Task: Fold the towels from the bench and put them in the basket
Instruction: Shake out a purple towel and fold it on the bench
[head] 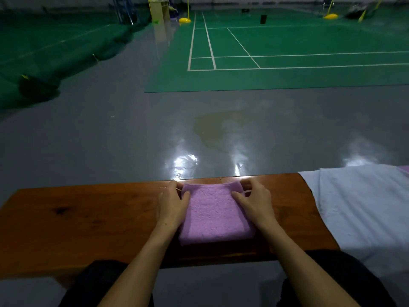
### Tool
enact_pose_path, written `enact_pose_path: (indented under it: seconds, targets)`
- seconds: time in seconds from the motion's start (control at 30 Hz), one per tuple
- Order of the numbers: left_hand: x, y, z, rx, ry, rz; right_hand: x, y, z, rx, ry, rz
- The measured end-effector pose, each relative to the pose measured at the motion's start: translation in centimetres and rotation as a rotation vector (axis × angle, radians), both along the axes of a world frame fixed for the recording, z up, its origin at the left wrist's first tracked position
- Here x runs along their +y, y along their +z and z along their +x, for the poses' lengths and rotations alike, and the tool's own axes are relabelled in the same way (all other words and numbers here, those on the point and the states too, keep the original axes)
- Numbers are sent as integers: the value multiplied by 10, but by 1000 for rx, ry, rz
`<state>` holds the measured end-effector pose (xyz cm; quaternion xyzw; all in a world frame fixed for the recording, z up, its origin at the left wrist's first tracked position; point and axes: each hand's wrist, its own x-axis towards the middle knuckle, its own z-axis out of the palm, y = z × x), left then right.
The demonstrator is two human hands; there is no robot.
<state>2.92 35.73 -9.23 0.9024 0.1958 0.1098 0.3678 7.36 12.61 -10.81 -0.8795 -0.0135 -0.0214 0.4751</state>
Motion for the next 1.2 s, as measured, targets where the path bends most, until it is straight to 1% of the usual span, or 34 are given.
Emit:
enact_pose_path:
  seconds: [0.03,0.13,0.2,0.27,0.3,0.37,0.43,0.53,0.6,0.7,0.83,0.9,0.93,1.0,1.07,1.1,1.13,1.2]
  targets:
    - [0,3,-3,-8,9,42,-1,-1,0,-24,-11,-44]
    - [1,7,-14,-98,-19,270,-1,-7,-4,-243,-10,-370]
    - [-3,1,-24,-198,-144,388,6,-9,-14,-367,108,-470]
    - [-9,-11,-29,-212,-346,485,16,-15,-24,-397,280,-562]
    - [-11,-19,-30,-185,-442,541,21,-19,-29,-379,363,-623]
    - [-15,-35,-29,-81,-573,630,26,-26,-36,-272,483,-690]
    - [-18,-44,-28,65,-601,663,24,-29,-38,-171,528,-726]
    - [-17,-48,-30,199,-607,651,18,-31,-34,-150,543,-818]
    - [-12,-47,-31,220,-607,629,13,-29,-30,-124,542,-828]
    - [-3,-48,-35,215,-597,649,2,-27,-25,-81,525,-837]
    - [5,-46,-42,174,-581,630,-11,-26,-23,-35,448,-842]
    - [10,-39,-45,134,-598,625,-19,-19,-25,-84,410,-847]
    - [13,-35,-48,103,-611,601,-23,-14,-28,-135,394,-817]
    - [19,-25,-55,22,-643,486,-33,-6,-36,-200,385,-646]
    - [22,-16,-65,-55,-683,373,-42,0,-46,-174,394,-453]
    - [23,-13,-70,-81,-708,355,-45,2,-52,-144,409,-391]
    - [25,-10,-74,-95,-729,352,-47,3,-56,-119,431,-358]
    - [29,-9,-77,-91,-757,361,-50,2,-62,-90,493,-364]
